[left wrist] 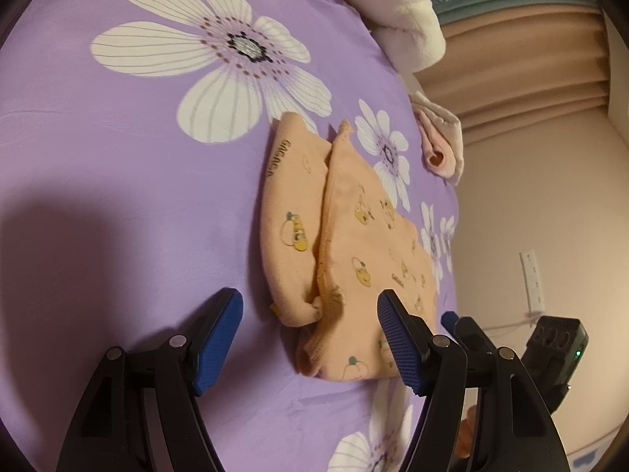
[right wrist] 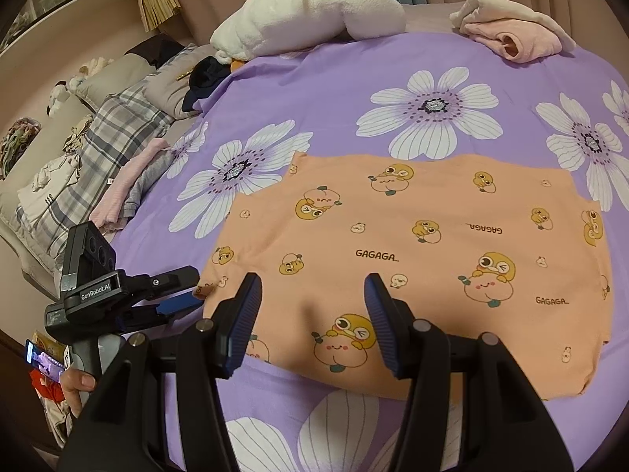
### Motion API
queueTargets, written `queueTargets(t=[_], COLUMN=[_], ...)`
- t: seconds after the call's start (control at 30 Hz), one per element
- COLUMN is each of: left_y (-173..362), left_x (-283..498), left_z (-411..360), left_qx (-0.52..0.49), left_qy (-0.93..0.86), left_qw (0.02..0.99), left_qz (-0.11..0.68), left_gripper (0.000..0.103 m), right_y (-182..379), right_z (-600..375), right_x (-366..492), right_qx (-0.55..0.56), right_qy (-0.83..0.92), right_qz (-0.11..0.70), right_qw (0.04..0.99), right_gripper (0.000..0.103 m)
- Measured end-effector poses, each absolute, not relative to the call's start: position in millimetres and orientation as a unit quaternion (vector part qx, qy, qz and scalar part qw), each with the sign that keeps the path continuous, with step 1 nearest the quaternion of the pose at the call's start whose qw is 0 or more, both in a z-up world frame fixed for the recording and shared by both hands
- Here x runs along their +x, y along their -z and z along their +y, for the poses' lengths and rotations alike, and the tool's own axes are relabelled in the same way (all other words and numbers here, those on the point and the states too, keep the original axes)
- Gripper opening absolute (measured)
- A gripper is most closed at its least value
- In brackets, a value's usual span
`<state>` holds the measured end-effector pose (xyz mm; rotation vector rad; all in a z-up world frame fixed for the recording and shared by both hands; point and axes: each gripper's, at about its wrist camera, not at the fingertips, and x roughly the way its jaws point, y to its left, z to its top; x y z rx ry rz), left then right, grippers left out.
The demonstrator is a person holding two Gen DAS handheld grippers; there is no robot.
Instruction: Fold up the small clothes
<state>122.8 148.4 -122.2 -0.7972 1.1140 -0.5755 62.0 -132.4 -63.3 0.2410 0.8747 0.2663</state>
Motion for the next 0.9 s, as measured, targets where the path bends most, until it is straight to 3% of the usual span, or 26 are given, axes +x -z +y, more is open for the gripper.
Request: queueTargets(t=[0.9], left_y=[123], left_x=[144], left_z=[123], left_qx=[-0.365], left_qy=[0.284], left_qw=[0.720], left_qz=[0.518], left_gripper=[0.069], right_y=[70], right_z=[-158], right_x=[70], right_qx=[0.146], right_qy=[-0.073], right_qz=[0.410], right_qw=[0.897], right_gripper=[0.055])
